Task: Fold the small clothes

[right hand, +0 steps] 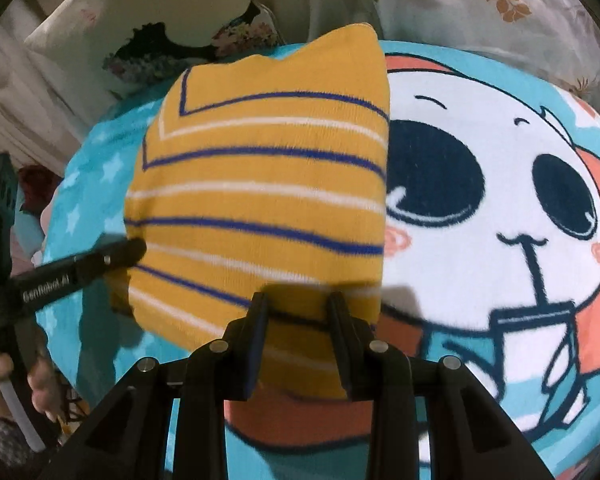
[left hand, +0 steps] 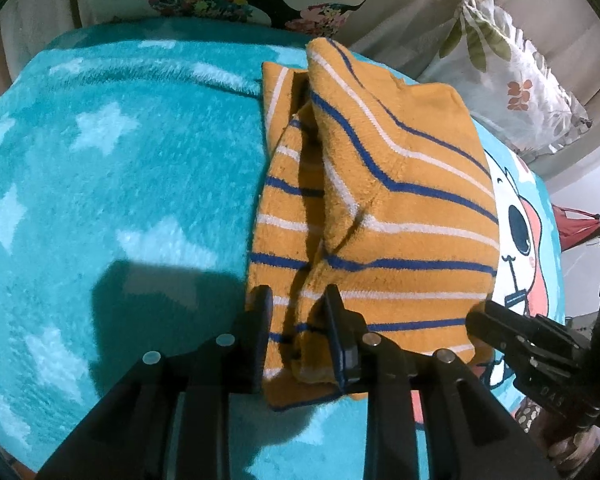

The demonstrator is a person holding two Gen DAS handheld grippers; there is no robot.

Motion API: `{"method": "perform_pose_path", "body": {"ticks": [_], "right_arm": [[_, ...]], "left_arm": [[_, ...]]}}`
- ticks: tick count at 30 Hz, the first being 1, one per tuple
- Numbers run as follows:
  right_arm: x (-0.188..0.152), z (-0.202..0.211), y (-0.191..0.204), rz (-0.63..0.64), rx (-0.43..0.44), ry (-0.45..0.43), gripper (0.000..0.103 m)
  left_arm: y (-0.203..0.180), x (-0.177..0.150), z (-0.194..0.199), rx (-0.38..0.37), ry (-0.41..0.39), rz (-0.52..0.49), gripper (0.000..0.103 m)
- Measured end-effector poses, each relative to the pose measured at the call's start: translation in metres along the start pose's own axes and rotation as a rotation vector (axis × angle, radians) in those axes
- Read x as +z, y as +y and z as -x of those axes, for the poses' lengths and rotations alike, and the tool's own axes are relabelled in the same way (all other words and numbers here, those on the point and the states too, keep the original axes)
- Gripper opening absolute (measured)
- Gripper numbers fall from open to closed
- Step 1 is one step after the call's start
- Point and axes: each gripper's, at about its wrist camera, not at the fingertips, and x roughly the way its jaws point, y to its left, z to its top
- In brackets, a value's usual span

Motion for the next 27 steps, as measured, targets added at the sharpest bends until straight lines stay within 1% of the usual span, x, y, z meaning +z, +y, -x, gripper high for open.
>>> {"method": "perform_pose_path", "body": {"ticks": [2,4,5,8,12,13,14,15,16,17,18,19,20,23,25,27], "right_arm": [[0.002,0.011,-0.008,-0.034,0.032,-0.026,0.034],[0.009,0.023,-0.022,-0.097,0.067,-0.066,0.043],[0.013,0.026,-0.029,-0.117,0.077,-0.078,0.049],[0.026,0.024,-0.051,-0.191,0.092,-0.092,0.051],[0.037,0.006,-0.07,-0.257,0.167,-0.054,0.053],[0.04,-0.001,-0.072,-0.265,0.189,-0.042,0.054],[0.042,-0.009,-0.075,-0.279,0.221,-0.032,0.057],[0.045,-0.015,-0.079,-0.293,0.264,-0.024,0.06],[0.049,-0.022,-0.082,-0.309,0.328,-0.012,0.06],[0.051,-0.027,-0.085,-0.32,0.369,-0.005,0.061],[0.054,-0.032,-0.086,-0.328,0.402,0.002,0.066],[0.058,-0.037,-0.088,-0.335,0.432,0.009,0.068],[0.062,-0.044,-0.089,-0.339,0.46,0.014,0.07],[0.071,-0.06,-0.09,-0.357,0.523,0.024,0.073],[0.077,-0.067,-0.09,-0.38,0.576,0.004,0.076],[0.081,-0.07,-0.09,-0.404,0.6,-0.007,0.079]], "left_arm": [[0.002,-0.001,0.011,-0.03,-0.024,0.008,0.025],[0.007,-0.002,0.024,-0.05,-0.063,0.022,0.025],[0.009,-0.002,0.027,-0.052,-0.073,0.03,0.025],[0.019,0.0,0.033,-0.034,-0.097,0.059,0.025],[0.032,0.002,0.036,-0.031,-0.088,0.099,0.027],[0.035,0.002,0.035,-0.03,-0.087,0.105,0.032],[0.037,0.002,0.034,-0.03,-0.086,0.11,0.042],[0.039,0.001,0.031,-0.032,-0.08,0.116,0.048],[0.04,0.002,0.026,-0.043,-0.069,0.125,0.056],[0.043,0.002,0.022,-0.069,-0.054,0.133,0.058],[0.044,0.002,0.017,-0.106,-0.041,0.139,0.058],[0.043,0.003,0.014,-0.127,-0.037,0.139,0.058],[0.042,0.003,0.012,-0.145,-0.037,0.134,0.061],[0.034,0.008,0.007,-0.173,-0.035,0.115,0.065],[0.028,0.013,0.002,-0.199,-0.023,0.102,0.068],[0.023,0.016,-0.005,-0.211,-0.01,0.106,0.069]]}}
